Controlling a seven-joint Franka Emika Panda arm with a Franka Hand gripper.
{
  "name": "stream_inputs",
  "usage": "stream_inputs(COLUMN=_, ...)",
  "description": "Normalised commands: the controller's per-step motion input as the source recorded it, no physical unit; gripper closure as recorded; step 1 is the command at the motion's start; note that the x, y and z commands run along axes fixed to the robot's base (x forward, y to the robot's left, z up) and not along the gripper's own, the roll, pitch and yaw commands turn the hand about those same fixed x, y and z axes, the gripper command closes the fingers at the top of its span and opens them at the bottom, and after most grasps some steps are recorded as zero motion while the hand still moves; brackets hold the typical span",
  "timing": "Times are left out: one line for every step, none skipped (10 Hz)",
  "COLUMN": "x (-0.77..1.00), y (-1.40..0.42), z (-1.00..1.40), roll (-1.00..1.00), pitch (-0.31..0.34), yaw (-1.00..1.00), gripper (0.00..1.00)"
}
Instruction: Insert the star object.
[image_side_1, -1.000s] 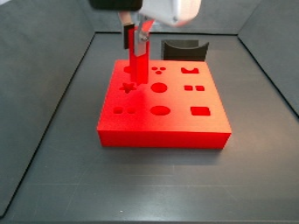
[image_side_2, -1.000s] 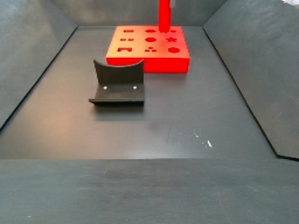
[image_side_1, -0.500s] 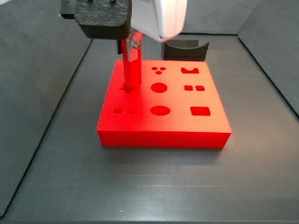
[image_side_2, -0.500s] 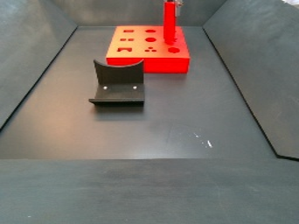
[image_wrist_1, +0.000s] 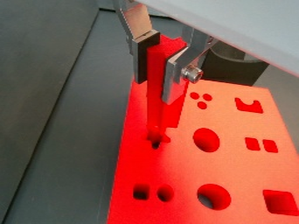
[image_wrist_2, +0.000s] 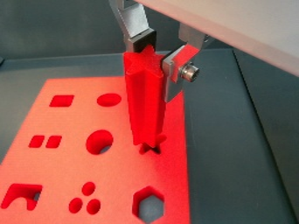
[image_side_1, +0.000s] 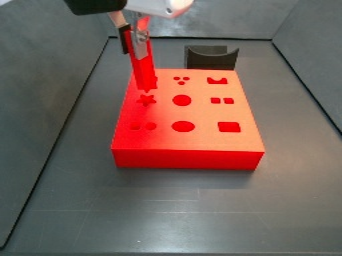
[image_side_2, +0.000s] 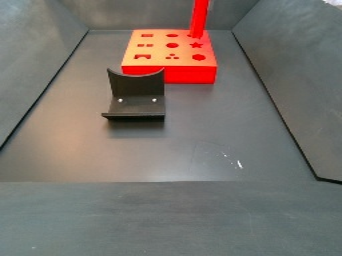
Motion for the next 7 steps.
stream_inputs(x=0.19, y=-0.14, z=-0.09, roll=0.25, pitch=0.14, yaw=0.0, gripper=1.0)
stream_inputs(x=0.09, y=0.0, z=-0.15, roll=0.19, pitch=0.103, yaw=0.0, gripper=1.0)
stream_inputs(x=0.09, y=0.0, z=-0.17, roll=0.18, pitch=0.099, yaw=0.0, gripper=1.0)
stream_inputs(x=0.0, y=0.0, z=-0.16, roll=0.11, pitch=0.061, yaw=0.0, gripper=1.0)
stream_inputs(x=0.0, y=0.0, z=-0.13, roll=0.04, pitch=0.041, yaw=0.0, gripper=1.0)
stream_inputs(x=0.11, y=-0.02, z=-0.14, roll=0.05, pitch=0.04, yaw=0.02, gripper=1.0)
stream_inputs(x=0.17, y=-0.03, z=-0.17, roll=0.06, pitch=0.047, yaw=0.04, gripper=1.0)
